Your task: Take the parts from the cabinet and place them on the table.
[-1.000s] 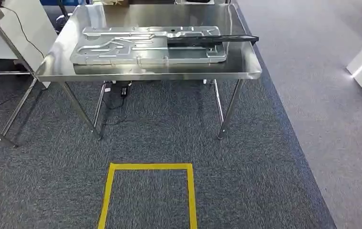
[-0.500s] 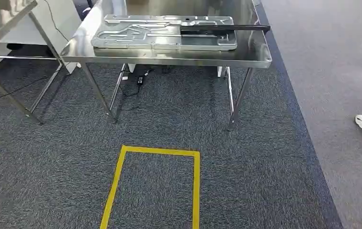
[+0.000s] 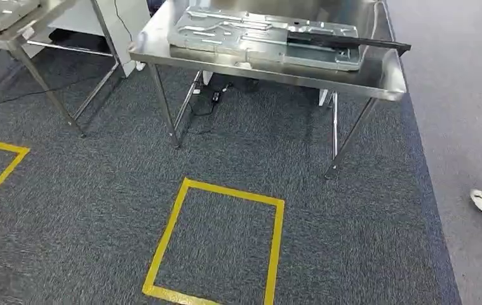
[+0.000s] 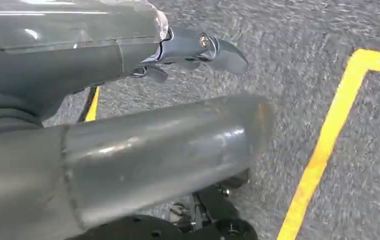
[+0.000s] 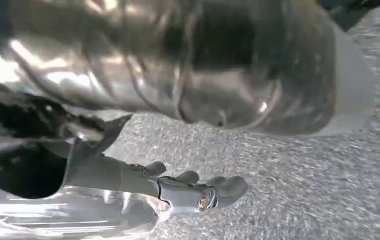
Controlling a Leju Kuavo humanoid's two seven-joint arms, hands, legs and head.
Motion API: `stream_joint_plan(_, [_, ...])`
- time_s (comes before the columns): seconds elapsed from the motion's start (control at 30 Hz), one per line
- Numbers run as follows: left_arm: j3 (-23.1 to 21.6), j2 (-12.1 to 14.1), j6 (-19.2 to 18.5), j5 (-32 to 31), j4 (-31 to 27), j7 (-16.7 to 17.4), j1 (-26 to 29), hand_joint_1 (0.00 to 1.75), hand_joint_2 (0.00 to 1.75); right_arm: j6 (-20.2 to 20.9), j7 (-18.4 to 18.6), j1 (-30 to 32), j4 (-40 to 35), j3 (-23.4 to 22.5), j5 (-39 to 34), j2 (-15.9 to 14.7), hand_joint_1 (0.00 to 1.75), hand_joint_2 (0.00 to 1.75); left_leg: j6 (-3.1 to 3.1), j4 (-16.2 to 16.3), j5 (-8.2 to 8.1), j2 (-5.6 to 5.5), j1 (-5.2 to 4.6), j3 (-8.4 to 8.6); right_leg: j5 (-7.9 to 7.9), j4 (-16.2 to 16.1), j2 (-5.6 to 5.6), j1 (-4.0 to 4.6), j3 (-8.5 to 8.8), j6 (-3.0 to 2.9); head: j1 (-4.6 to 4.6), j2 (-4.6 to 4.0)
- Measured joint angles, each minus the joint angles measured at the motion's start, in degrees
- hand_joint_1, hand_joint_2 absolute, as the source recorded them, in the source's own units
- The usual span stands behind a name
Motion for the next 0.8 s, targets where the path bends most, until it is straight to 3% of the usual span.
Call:
stream_joint_plan(0.03, [0.0, 0.2, 0.0, 0.0, 0.1, 0.0, 0.0, 0.0, 0.0, 0.3, -0.1, -0.1, 0.3, -0.3, 0.4, 0.0, 0.0, 0.0, 0.04, 0.1, 0.15, -0.67, -0.12, -0.25, -0.74, 3.2, 0.09, 0.0, -1.53, -0.08, 0.0, 0.0])
stream_joint_plan(0.07, [0.0, 0.2, 0.0, 0.1, 0.2, 0.0, 0.1, 0.0, 0.0, 0.5, -0.2, -0.2, 0.6, -0.5, 0.7, 0.0, 0.0, 0.0, 0.05, 0.1, 0.22, -1.34, -0.23, -0.33, 0.15, 3.6, 0.13, 0.0, -1.67, -0.23, 0.02, 0.0])
stream_joint_plan(0.1, [0.0, 0.3, -0.1, 0.2, 0.2, 0.0, 0.2, 0.0, 0.0, 0.7, -0.4, -0.3, 0.9, -0.7, 1.2, 0.0, 0.0, 0.0, -0.03, 0.2, 0.28, -2.05, -0.31, -0.3, 2.19, 1.4, 0.18, 0.01, -0.59, -0.44, 0.0, 0.0])
stream_joint_plan(0.17, [0.0, 0.6, -0.2, 0.4, 0.5, 0.0, 0.1, 0.0, 0.0, 1.6, -1.0, -0.7, 1.7, -1.6, 2.5, 0.0, 0.0, 0.0, -0.14, 0.3, 0.34, -3.5, -0.5, -0.07, 7.73, -8.3, 1.19, 0.09, 4.06, -1.19, 0.0, 0.0])
stream_joint_plan(0.2, [0.0, 0.7, -0.2, 0.5, 0.7, 0.0, 0.1, 0.0, 0.0, 2.1, -1.3, -0.9, 2.2, -2.1, 3.3, 0.0, 0.0, 0.0, -0.23, 0.3, 0.39, -4.07, -0.41, -0.18, 9.11, -12.6, 3.59, 0.27, 5.83, -1.81, 0.0, 0.0])
stream_joint_plan(0.23, [0.0, 0.8, -0.2, 0.5, 0.8, 0.0, -0.2, 0.0, 0.0, 2.5, -1.5, -1.0, 2.6, -2.7, 3.9, -0.1, 0.0, 0.0, -0.61, 0.7, 0.42, -4.51, -0.88, -0.39, 8.75, -13.9, 4.79, 0.04, 6.24, -2.12, -0.02, 0.0])
stream_joint_plan(0.27, [0.0, 1.1, -0.3, 0.5, 0.9, 0.1, -0.2, 0.0, 0.0, 2.6, -1.8, -1.7, 3.2, -3.4, 4.5, -0.1, 0.0, 0.0, -0.99, 0.7, 0.66, -5.03, -0.59, -0.85, 8.63, -13.9, 4.1, 0.2, 6.24, -1.96, -0.02, 0.0])
stream_joint_plan(0.33, [0.0, 1.4, -0.4, 0.5, 1.1, 0.1, 0.1, 0.0, 0.0, 3.0, -1.9, -2.2, 3.9, -4.2, 5.2, -0.2, 0.0, 0.0, -1.76, 0.4, 1.09, -6.11, -0.27, -1.25, 8.79, -14.0, 3.35, 0.46, 6.12, -2.24, -0.02, 0.0])
stream_joint_plan(0.37, [0.0, 1.8, -0.4, 0.5, 1.1, 0.1, 0.1, 0.0, 0.0, 3.3, -2.0, -2.4, 4.1, -4.5, 5.3, -0.1, 0.0, 0.0, -2.18, 0.4, 1.1, -6.59, -0.66, -1.41, 9.22, -14.9, 2.81, -0.21, 6.29, -2.66, 0.0, 0.0])
stream_joint_plan(0.4, [0.0, 1.9, -0.4, 0.6, 1.2, 0.1, 0.2, 0.0, 0.0, 3.5, -2.1, -2.6, 4.5, -4.9, 5.8, 0.0, 0.0, 0.0, -2.29, 1.5, 0.14, -4.33, -0.5, -1.74, 9.52, -15.3, 1.85, -0.23, 6.61, -2.89, -0.02, 0.0])
stream_joint_plan(0.43, [0.0, 2.0, -0.4, 0.7, 1.3, 0.1, 0.1, 0.0, 0.0, 3.6, -2.2, -2.7, 4.9, -5.2, 6.4, 0.0, 0.0, 0.0, -2.67, 4.2, -1.92, -2.28, -0.44, -3.09, 9.61, -15.5, 1.23, -0.24, 6.59, -3.36, -0.04, 0.0])
stream_joint_plan(0.5, [0.0, 2.2, -0.5, 0.9, 1.6, 0.1, -0.1, 0.0, 0.0, 3.7, -2.7, -2.9, 5.7, -6.4, 8.0, 0.0, 0.0, 0.0, -3.45, 13.5, -6.57, -1.04, -0.04, -7.61, 9.58, -15.4, -0.52, -0.06, 6.3, -3.39, -0.02, 0.0])
stream_joint_plan(0.53, [0.0, 2.3, -0.5, 1.0, 1.6, 0.1, -0.1, 0.0, 0.0, 4.0, -2.9, -3.1, 6.2, -7.0, 8.7, 0.0, 0.0, 0.0, -3.75, 17.2, -7.76, -0.88, 0.14, -9.32, 9.56, -15.3, -1.35, -0.01, 6.15, -3.4, -0.04, 0.0])
stream_joint_plan(0.57, [0.0, 2.5, -0.5, 1.1, 1.7, 0.1, 0.0, 0.0, 0.0, 4.1, -3.0, -3.4, 6.4, -7.5, 9.1, 0.0, 0.0, 0.0, -3.95, 18.5, -7.56, -0.7, 0.26, -9.86, 9.53, -15.3, -2.01, 0.0, 6.1, -3.37, -0.02, 0.0])
stream_joint_plan(0.6, [0.0, 2.6, -0.5, 1.2, 1.7, 0.1, 0.1, 0.0, 0.0, 4.2, -3.1, -3.6, 6.8, -7.9, 9.3, 0.0, 0.0, 0.0, -4.08, 16.8, -6.02, -0.53, 0.37, -8.88, 9.45, -15.2, -2.69, -0.01, 6.13, -3.26, -0.04, 0.0])
stream_joint_plan(0.67, [0.0, 3.0, -0.6, 1.2, 1.8, 0.1, 0.2, 0.0, 0.0, 4.3, -3.1, -4.0, 7.3, -8.5, 9.6, 0.0, 0.0, 0.0, -4.04, 6.6, -1.01, 0.68, 0.5, -3.23, 9.11, -14.9, -3.95, -0.08, 6.34, -2.85, -0.04, 0.0])
stream_joint_plan(0.7, [0.0, 3.1, -0.6, 1.2, 1.8, 0.1, 0.2, 0.0, 0.0, 4.3, -3.1, -4.1, 7.4, -8.7, 9.8, 0.0, 0.0, 0.0, -3.78, 1.8, 0.42, 3.03, 0.43, -0.46, 8.88, -14.7, -4.45, 0.03, 6.58, -2.51, -0.04, 0.0])
stream_joint_plan(0.73, [0.0, 3.1, -0.6, 1.2, 1.9, 0.1, -0.1, 0.0, 0.0, 4.3, -3.3, -4.1, 7.6, -8.9, 10.2, 0.0, 0.0, 0.0, -3.28, 0.5, -0.43, 4.36, -0.17, 0.02, 8.6, -14.5, -4.93, 0.49, 6.56, -2.08, -0.04, 0.0])
stream_joint_plan(0.77, [0.0, 3.2, -0.6, 1.3, 1.9, 0.1, -0.1, 0.0, 0.0, 4.3, -3.4, -4.3, 7.8, -9.2, 10.8, 0.0, 0.0, 0.0, -2.73, 0.5, -0.1, 3.27, -0.1, -0.13, 8.55, -14.5, -5.3, 0.49, 6.63, -1.81, -0.02, 0.0])
stream_joint_plan(0.8, [0.0, 3.3, -0.6, 1.4, 2.0, 0.1, 0.0, 0.0, 0.0, 4.3, -3.8, -4.5, 7.8, -9.4, 11.6, 0.0, 0.0, 0.0, -2.6, 0.6, -0.13, 2.91, -0.15, -0.39, 8.55, -14.6, -5.76, 0.5, 6.77, -1.66, -0.02, 0.0])
